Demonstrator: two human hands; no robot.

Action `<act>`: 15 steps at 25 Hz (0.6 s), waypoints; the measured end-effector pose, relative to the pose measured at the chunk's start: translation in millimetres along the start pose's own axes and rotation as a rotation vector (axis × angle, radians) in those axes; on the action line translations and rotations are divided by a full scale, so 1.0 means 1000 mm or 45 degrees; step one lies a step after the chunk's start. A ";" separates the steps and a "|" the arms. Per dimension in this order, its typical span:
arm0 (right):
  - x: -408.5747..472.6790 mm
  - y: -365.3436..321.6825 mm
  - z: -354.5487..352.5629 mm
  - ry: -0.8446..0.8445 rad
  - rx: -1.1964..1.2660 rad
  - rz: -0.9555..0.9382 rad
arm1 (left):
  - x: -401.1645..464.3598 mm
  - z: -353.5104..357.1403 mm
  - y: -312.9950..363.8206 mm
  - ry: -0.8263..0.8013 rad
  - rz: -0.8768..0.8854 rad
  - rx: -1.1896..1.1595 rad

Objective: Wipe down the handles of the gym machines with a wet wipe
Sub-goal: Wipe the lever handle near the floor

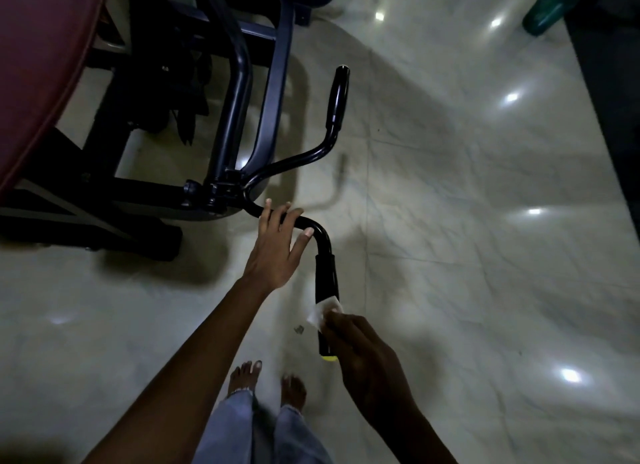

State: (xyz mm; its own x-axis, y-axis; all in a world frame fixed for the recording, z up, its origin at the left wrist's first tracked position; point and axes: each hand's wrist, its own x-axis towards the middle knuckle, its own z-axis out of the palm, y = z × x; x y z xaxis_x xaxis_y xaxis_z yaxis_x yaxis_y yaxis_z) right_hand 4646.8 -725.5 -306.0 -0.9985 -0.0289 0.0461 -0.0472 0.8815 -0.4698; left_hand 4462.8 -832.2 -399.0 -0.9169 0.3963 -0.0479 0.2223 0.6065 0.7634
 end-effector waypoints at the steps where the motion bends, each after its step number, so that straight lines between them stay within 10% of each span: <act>1: -0.001 -0.001 -0.002 0.014 -0.009 -0.008 | -0.001 0.000 0.000 0.005 0.002 0.001; 15: 0.031 0.006 -0.003 -0.052 -0.183 0.014 | 0.000 -0.006 0.002 -0.044 0.011 0.036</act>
State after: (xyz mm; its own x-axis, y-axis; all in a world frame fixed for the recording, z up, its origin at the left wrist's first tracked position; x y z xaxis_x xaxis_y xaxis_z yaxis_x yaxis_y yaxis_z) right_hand 4616.1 -719.4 -304.7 -0.9994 -0.0354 0.0046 -0.0349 0.9402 -0.3389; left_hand 4461.1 -834.9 -393.2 -0.9031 0.4245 -0.0640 0.2395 0.6219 0.7456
